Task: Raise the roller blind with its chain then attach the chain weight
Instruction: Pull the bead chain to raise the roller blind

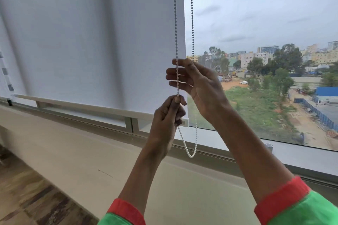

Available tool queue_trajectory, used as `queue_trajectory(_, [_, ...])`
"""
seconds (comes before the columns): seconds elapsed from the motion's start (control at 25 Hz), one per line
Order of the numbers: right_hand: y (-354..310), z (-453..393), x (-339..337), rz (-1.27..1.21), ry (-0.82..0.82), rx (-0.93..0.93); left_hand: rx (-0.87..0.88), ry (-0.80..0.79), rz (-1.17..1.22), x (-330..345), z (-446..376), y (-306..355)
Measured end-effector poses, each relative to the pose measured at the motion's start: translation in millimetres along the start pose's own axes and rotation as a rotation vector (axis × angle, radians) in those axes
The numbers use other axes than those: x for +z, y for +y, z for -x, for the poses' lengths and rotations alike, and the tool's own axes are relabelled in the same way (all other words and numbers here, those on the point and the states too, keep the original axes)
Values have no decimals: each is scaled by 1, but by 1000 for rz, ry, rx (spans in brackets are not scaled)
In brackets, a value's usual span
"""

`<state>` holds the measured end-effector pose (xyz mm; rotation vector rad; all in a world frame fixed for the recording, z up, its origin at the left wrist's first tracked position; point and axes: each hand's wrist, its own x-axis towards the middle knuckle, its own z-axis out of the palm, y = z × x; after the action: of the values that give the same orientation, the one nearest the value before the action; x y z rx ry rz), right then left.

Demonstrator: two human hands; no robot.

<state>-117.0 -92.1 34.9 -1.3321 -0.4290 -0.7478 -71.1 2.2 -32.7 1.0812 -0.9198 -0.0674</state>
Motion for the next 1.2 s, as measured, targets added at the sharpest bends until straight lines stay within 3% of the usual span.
queue_trajectory(0.12, [-10, -14, 12, 34, 22, 11, 27, -12, -66, -1, 4, -3])
queue_trajectory(0.32, [6, -6, 14, 185, 120, -176, 54, -22, -269, -6, -5, -1])
queue_trajectory(0.48, [20, 15, 5, 198, 134, -190, 15, 106, -117, -14, -17, 5])
queue_trajectory(0.84, [75, 80, -13, 233, 74, 14, 93, 23, 63, 9, -58, 70])
queue_trajectory(1.2, [95, 83, -31, 299, 84, 181, 117, 75, -24, 7, -36, 44])
